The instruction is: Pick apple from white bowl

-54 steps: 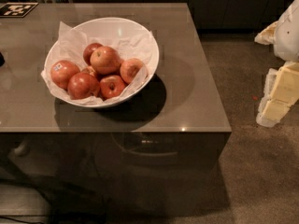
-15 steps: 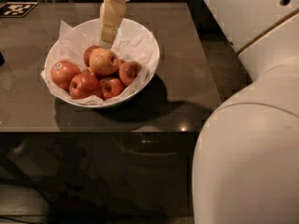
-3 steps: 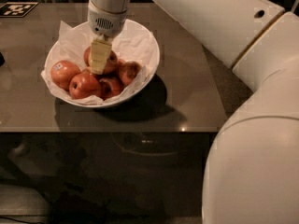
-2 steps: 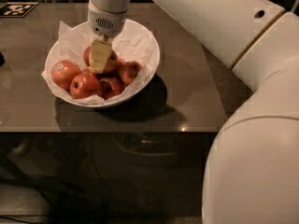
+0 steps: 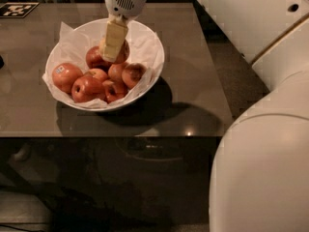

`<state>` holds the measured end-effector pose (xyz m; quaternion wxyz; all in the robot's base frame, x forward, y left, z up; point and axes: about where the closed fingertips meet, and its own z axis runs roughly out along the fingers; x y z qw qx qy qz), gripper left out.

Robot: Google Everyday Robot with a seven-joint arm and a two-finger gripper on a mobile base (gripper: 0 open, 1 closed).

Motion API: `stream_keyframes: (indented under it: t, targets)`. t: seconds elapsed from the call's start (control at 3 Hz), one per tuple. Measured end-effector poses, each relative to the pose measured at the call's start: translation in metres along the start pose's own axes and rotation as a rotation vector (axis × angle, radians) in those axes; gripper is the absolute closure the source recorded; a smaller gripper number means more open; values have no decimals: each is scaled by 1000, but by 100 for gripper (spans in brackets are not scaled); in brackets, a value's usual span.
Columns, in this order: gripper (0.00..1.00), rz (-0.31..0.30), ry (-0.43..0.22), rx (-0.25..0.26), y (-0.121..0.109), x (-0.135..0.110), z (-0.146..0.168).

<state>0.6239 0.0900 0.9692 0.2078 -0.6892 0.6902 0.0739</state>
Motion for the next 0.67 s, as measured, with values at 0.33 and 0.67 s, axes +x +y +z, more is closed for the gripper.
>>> stream_keyframes:
  t: [0.33,0.67]
  targets:
    - [100,-42,-93,68,-28,-5,-58]
    - [100,-42,-93,68,-28,-5,-58]
